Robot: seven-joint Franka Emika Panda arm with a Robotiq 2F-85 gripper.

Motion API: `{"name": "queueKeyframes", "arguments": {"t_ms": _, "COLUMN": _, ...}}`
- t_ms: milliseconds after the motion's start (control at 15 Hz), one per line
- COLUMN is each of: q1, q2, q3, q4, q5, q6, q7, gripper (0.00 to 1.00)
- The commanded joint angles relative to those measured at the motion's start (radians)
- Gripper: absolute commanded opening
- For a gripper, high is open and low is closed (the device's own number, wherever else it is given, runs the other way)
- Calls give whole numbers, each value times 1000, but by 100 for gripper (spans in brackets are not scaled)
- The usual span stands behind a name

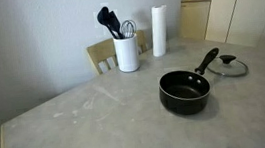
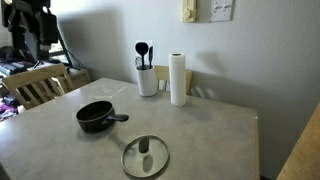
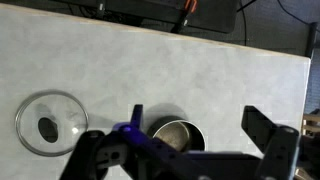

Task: Put the lid on the pot then put it back on the counter

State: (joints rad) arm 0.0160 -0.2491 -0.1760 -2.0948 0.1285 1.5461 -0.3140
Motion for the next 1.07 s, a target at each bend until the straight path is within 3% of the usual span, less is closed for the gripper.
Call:
{"name": "queueKeyframes", "arguments": {"t_ms": 0, "q1": -25, "q2": 2, "q3": 22, "q4": 2, "q5": 4, "q6": -3, "q7": -5, "gripper": 100}}
{"name": "queueKeyframes", "arguments": {"t_ms": 400, "q1": -25, "q2": 2, "q3": 22, "q4": 2, "q5": 4, "q6": -3, "q7": -5, "gripper": 100}}
{"name": "queueKeyframes", "arguments": {"t_ms": 1000, "q1": -10, "q2": 70, "q3": 33, "q4": -93, "q5": 23, "q6": 147, "q7": -101, "gripper": 100}}
